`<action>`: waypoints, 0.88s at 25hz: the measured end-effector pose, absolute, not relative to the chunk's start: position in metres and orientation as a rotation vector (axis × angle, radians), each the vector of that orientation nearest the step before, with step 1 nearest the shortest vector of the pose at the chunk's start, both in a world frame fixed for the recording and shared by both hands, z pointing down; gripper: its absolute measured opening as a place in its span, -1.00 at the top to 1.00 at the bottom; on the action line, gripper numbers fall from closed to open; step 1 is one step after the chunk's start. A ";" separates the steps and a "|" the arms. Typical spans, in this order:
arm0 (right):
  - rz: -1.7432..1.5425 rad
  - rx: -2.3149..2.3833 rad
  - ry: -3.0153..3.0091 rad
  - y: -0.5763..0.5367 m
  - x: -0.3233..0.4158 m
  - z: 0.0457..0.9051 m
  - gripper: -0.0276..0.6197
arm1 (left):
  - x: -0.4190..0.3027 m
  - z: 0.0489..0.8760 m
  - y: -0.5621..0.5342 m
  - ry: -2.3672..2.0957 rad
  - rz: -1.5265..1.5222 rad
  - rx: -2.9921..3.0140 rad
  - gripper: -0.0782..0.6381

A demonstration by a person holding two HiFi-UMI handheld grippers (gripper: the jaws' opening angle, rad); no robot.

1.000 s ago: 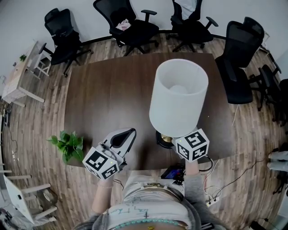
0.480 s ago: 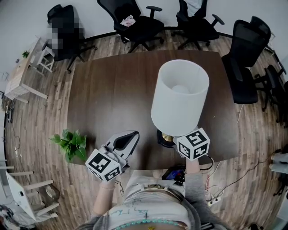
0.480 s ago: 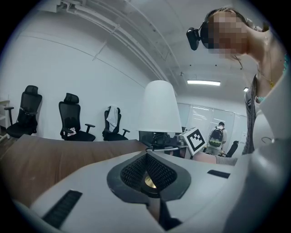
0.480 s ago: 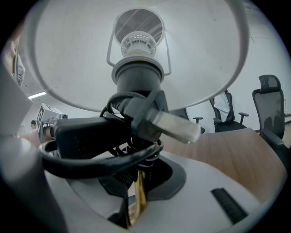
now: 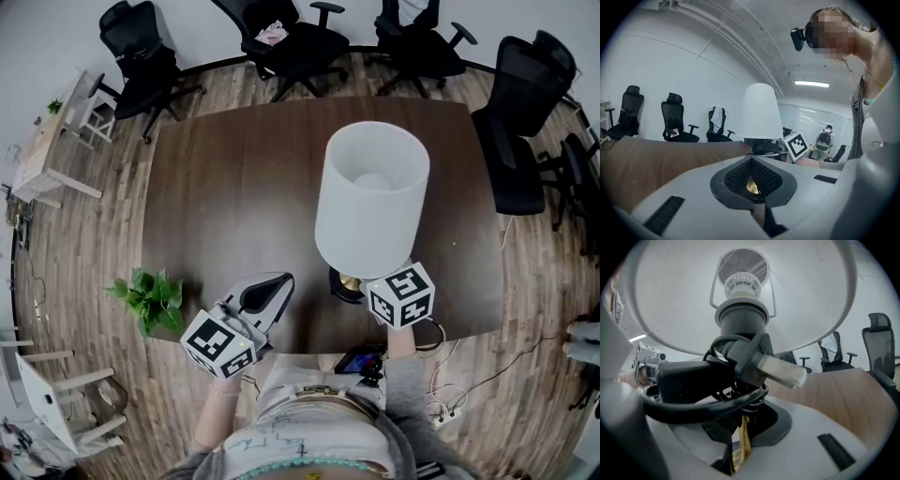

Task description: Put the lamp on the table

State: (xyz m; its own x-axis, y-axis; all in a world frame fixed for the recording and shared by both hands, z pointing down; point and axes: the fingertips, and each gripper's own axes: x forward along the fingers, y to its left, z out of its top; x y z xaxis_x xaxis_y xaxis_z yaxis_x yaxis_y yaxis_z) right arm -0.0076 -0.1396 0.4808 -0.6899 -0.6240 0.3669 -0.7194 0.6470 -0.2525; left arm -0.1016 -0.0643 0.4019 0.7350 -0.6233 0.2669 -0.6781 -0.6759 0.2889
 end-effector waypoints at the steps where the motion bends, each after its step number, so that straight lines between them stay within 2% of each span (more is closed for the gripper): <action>1: 0.565 1.087 -2.620 -0.141 -0.009 0.483 0.76 | -0.102 0.404 -0.064 -1.000 0.212 2.567 0.75; 22: 0.627 1.017 -2.590 -0.161 -0.028 0.528 0.77 | -0.110 0.435 -0.074 -0.982 0.303 2.505 0.75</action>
State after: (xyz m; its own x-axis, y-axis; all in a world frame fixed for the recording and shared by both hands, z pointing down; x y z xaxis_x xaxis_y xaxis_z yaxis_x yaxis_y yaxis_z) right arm -0.0281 -0.1614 0.5278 -0.7096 -0.5712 0.4125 -0.6967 0.6564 -0.2895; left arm -0.1096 -0.0741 0.4353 0.7252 -0.5929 0.3500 -0.6870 -0.6566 0.3113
